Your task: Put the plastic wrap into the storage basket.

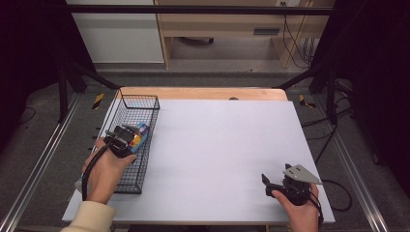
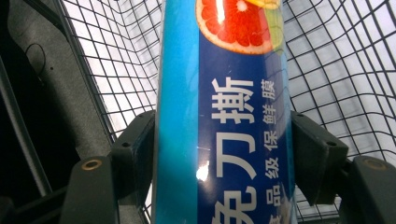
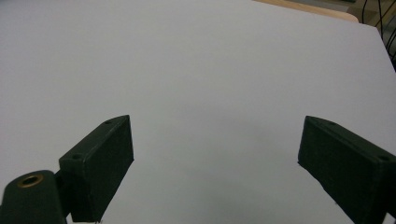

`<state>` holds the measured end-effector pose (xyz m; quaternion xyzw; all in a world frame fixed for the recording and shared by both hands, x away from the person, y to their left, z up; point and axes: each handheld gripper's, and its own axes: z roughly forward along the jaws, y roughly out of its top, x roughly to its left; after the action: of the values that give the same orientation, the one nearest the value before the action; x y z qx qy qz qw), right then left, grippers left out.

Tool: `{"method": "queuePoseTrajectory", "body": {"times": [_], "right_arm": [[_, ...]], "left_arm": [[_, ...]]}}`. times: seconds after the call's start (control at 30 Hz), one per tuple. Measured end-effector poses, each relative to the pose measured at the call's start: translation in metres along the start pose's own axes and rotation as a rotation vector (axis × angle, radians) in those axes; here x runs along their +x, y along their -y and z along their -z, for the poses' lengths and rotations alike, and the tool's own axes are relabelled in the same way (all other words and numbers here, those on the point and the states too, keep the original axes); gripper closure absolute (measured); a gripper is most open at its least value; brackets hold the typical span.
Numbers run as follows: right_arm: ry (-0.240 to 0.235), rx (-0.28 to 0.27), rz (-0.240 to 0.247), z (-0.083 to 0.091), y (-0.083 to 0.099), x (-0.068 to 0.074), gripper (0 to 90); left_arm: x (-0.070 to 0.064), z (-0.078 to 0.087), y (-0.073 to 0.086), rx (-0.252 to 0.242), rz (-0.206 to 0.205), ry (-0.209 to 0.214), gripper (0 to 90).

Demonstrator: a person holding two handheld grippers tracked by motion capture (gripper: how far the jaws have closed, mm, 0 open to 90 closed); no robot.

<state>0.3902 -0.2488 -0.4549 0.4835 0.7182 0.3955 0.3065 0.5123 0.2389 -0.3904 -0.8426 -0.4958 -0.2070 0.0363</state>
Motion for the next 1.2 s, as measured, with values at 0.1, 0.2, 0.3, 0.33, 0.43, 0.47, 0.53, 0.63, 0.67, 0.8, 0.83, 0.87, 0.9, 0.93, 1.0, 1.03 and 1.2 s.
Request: {"method": "queuePoseTrajectory", "body": {"times": [0.1, 0.2, 0.3, 0.33, 0.43, 0.47, 0.53, 0.63, 0.67, 0.8, 0.83, 0.87, 0.9, 0.93, 1.0, 1.03, 1.2], "right_arm": [[0.0, -0.002, 0.003, 0.0, 0.0, 0.0, 10.5], [-0.004, 0.002, 0.003, 0.0, 0.0, 0.0, 10.5], [-0.005, 0.003, 0.003, 0.0, 0.0, 0.0, 10.5], [-0.003, 0.002, 0.0, 0.0, 0.0, 0.0, 10.5], [-0.004, 0.0, 0.0, 0.0, 0.0, 0.0, 10.5], [-0.002, 0.0, -0.001, 0.0, 0.0, -0.001, 10.5], [-0.001, 0.0, -0.002, 0.0, 0.0, 0.0, 10.4], [0.001, -0.001, -0.001, 0.001, 0.0, 0.0, 10.3], [0.002, -0.001, -0.003, 0.001, 0.0, 0.0, 10.2], [0.002, 0.001, 0.0, -0.001, 0.0, -0.002, 9.4], [0.002, 0.001, 0.0, -0.001, 0.0, -0.002, 9.4], [0.0, -0.001, 0.006, -0.001, 0.0, -0.002, 8.9], [0.0, -0.001, 0.006, -0.001, 0.0, -0.002, 8.9], [-0.002, 0.0, 0.008, -0.001, 0.0, -0.002, 8.3], [-0.009, 0.008, 0.001, -0.002, 0.0, -0.001, 6.7], [-0.008, 0.008, 0.001, -0.003, 0.001, -0.002, 6.0], [-0.008, 0.041, -0.017, -0.007, 0.003, -0.006, 4.9]], "left_arm": [[0.0, 0.0, 0.0, 0.001, 0.002, 0.002, 31.8], [-0.002, 0.002, 0.0, -0.007, -0.031, -0.017, 31.4], [-0.002, 0.005, 0.002, -0.034, -0.028, -0.037, 24.5], [-0.001, 0.01, 0.006, -0.068, -0.025, -0.055, 21.9], [0.0, 0.018, 0.011, -0.116, -0.008, -0.064, 17.5], [0.0, 0.022, 0.014, -0.143, -0.001, -0.067, 17.5], [0.0, 0.039, 0.021, -0.257, 0.037, -0.064, 14.2], [-0.003, 0.051, 0.026, -0.336, 0.056, -0.048, 11.2], [-0.007, 0.062, 0.031, -0.425, 0.078, -0.02, 9.6], [-0.024, 0.078, 0.039, -0.619, 0.088, 0.122, 7.1], [-0.024, 0.078, 0.039, -0.619, 0.088, 0.122, 6.3], [-0.03, 0.08, 0.04, -0.659, 0.075, 0.164, 6.0], [-0.035, 0.081, 0.041, -0.687, 0.065, 0.192, 6.0], [-0.051, 0.082, 0.041, -0.769, 0.02, 0.257, 5.8], [-0.066, 0.079, 0.039, -0.818, -0.003, 0.309, 5.1], [-0.066, 0.079, 0.039, -0.818, -0.003, 0.309, 5.1], [-0.109, 0.06, 0.028, -0.931, -0.085, 0.445, 4.9]]}}
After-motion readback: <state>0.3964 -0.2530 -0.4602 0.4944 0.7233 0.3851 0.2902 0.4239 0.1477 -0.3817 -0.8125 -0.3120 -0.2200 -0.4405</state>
